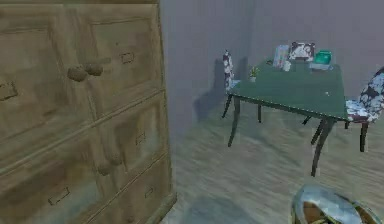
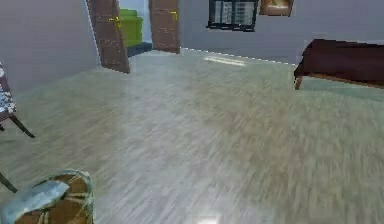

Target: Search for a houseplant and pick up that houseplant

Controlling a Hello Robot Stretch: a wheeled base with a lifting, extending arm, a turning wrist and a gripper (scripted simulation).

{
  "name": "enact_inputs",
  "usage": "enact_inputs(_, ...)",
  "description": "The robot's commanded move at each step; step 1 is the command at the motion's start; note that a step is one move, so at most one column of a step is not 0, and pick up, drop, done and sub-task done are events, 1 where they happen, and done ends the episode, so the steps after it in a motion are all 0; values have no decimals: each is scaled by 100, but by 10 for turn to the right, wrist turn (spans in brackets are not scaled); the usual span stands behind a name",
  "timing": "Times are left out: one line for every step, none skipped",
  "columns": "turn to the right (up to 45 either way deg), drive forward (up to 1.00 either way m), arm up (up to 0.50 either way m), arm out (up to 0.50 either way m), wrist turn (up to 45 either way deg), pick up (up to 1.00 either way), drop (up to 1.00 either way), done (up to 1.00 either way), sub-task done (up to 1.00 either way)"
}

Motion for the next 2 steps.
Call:
enact_inputs(0, 65, 0, 0, 0, 0, 0, 0, 0)
enact_inputs(270, 0, 0, 0, 0, 0, 0, 0, 0)
